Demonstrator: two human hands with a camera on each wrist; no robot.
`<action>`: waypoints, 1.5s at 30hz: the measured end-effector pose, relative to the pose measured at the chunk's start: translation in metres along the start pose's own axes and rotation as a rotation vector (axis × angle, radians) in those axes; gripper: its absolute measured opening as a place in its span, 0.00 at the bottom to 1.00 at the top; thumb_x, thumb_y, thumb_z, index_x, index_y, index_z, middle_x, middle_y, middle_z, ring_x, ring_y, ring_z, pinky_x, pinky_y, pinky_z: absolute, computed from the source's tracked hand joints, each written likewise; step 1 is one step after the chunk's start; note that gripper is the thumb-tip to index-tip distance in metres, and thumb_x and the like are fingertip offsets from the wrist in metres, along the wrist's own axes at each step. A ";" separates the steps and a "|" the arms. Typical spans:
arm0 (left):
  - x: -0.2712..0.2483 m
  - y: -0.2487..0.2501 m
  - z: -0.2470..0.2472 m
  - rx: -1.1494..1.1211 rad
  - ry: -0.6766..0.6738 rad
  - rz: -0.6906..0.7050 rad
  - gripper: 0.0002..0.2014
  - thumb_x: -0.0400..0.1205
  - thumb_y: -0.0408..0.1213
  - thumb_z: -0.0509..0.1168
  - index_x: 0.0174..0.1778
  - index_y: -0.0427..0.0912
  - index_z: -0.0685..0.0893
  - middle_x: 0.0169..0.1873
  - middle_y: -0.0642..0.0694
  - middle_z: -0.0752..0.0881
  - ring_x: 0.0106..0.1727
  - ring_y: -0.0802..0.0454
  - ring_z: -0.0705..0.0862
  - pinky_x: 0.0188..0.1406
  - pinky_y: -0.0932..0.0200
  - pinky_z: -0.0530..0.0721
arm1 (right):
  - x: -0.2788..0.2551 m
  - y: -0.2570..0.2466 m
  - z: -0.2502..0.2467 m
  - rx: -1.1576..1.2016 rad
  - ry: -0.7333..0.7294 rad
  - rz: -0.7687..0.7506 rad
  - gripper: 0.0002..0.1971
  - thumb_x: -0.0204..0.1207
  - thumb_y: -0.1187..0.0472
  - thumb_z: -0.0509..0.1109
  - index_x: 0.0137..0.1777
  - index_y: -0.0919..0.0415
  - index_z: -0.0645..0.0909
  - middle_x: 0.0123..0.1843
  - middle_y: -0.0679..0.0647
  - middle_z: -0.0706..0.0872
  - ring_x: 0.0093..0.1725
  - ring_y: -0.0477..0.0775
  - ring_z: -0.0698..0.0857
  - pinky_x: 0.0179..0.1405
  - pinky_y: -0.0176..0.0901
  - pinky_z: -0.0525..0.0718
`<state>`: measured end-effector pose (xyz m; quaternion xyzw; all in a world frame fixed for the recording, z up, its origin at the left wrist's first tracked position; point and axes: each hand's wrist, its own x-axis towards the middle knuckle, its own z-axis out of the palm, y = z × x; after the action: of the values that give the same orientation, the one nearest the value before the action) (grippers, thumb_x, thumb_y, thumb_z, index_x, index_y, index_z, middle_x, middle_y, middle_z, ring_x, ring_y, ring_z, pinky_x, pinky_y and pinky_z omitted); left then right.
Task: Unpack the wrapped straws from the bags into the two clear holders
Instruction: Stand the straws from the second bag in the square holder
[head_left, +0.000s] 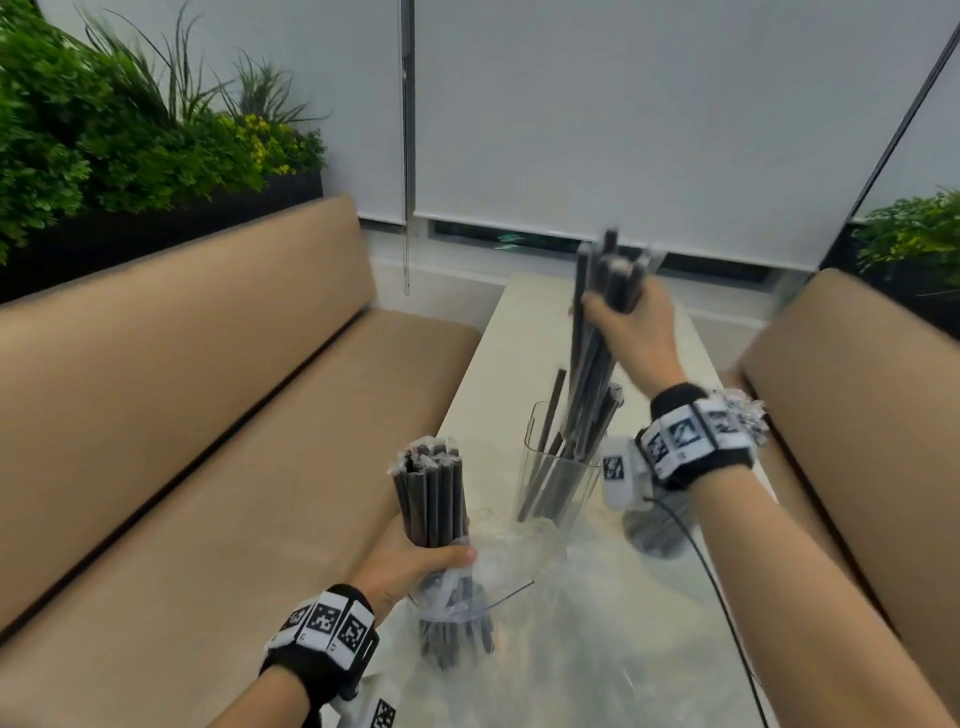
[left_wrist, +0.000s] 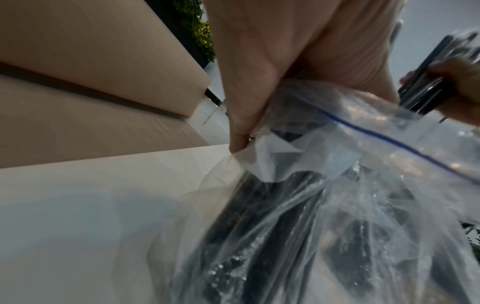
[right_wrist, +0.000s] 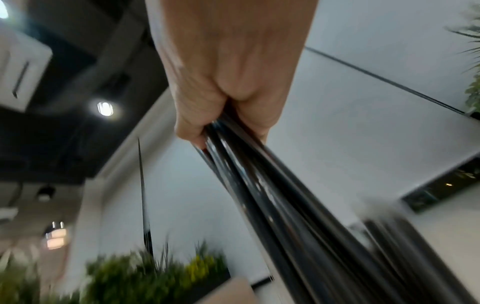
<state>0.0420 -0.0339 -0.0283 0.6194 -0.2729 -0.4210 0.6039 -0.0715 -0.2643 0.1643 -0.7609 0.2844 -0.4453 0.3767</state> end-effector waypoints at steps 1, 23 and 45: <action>0.000 0.000 0.000 -0.006 -0.005 0.003 0.18 0.67 0.23 0.79 0.51 0.40 0.86 0.45 0.42 0.92 0.46 0.51 0.90 0.39 0.65 0.86 | -0.011 0.013 0.011 -0.034 0.004 0.019 0.06 0.76 0.65 0.72 0.51 0.59 0.79 0.49 0.57 0.88 0.48 0.57 0.88 0.50 0.48 0.86; 0.004 -0.005 -0.005 -0.033 -0.012 -0.009 0.28 0.58 0.33 0.82 0.55 0.37 0.87 0.49 0.39 0.92 0.49 0.49 0.91 0.42 0.64 0.87 | -0.001 0.072 0.048 -0.716 -0.502 0.015 0.21 0.86 0.65 0.58 0.77 0.68 0.70 0.76 0.68 0.75 0.75 0.68 0.73 0.75 0.54 0.68; -0.018 0.006 0.019 0.114 -0.071 0.086 0.27 0.67 0.22 0.79 0.60 0.46 0.85 0.53 0.44 0.92 0.56 0.49 0.90 0.60 0.46 0.87 | -0.184 0.060 0.082 0.222 -0.426 0.306 0.16 0.70 0.52 0.80 0.55 0.55 0.83 0.51 0.53 0.91 0.53 0.49 0.89 0.53 0.43 0.88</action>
<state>0.0184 -0.0291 -0.0173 0.6253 -0.3439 -0.4002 0.5750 -0.0858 -0.1298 0.0038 -0.7395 0.2601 -0.2418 0.5719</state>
